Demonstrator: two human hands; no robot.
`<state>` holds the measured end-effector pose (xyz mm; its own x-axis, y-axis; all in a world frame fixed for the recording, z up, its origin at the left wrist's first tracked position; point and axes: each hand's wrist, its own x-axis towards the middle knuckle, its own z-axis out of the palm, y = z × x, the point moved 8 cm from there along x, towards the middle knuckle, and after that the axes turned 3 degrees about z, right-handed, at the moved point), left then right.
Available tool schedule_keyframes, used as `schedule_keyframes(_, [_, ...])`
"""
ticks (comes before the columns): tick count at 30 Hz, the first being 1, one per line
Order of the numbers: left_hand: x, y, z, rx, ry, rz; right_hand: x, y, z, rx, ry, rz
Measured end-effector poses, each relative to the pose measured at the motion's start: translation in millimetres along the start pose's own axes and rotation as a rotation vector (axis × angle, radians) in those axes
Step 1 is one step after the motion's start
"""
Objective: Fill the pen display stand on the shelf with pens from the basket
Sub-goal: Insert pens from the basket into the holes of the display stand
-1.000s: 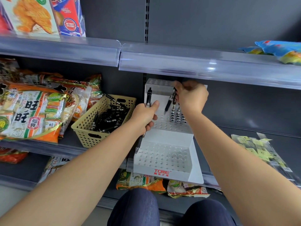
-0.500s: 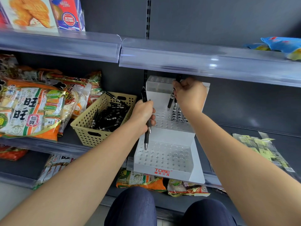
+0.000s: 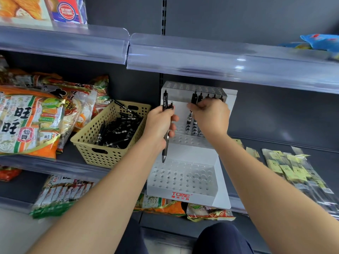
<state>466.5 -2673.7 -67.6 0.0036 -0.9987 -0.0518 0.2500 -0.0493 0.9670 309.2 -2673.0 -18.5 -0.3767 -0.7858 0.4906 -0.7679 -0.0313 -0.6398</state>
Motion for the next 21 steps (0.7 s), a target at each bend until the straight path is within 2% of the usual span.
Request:
schedule_keyframes(11, [9.0, -1.9, 12.5, 0.037, -0.067, 0.074, 1.3, -11.8, 2.1, -0.25, -0.003, -0.137])
schedule_keyframes(21, [13.3, 3.9, 4.7, -0.018, -0.057, 0.133, 0.8, -12.0, 8.0, -0.329, -0.004, -0.184])
